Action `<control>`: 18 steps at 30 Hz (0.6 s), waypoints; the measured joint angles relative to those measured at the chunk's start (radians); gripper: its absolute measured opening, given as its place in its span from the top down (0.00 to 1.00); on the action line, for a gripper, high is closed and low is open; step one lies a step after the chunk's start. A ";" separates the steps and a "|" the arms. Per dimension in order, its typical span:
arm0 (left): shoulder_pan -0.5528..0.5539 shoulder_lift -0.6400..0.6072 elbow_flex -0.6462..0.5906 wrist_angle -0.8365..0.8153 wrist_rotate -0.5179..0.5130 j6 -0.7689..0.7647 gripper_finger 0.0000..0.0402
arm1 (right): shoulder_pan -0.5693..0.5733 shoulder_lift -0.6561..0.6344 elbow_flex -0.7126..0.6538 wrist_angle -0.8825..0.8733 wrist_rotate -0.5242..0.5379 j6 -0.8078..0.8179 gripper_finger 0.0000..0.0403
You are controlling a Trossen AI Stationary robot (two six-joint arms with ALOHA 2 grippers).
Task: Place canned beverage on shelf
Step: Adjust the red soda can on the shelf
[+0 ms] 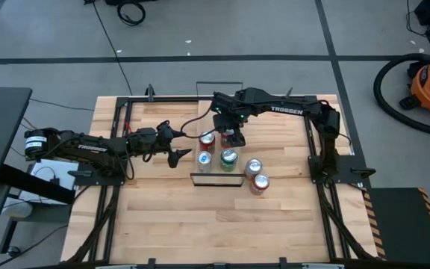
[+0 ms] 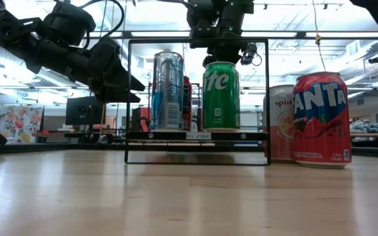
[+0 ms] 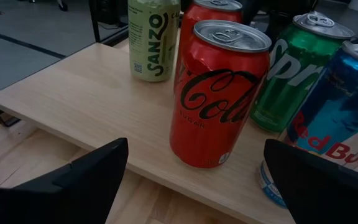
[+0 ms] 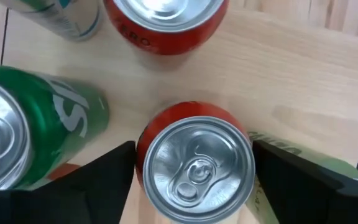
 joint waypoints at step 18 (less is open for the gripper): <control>0.000 0.000 0.000 -0.001 0.000 -0.003 0.03 | 0.011 -0.003 0.000 -0.023 0.020 0.344 0.24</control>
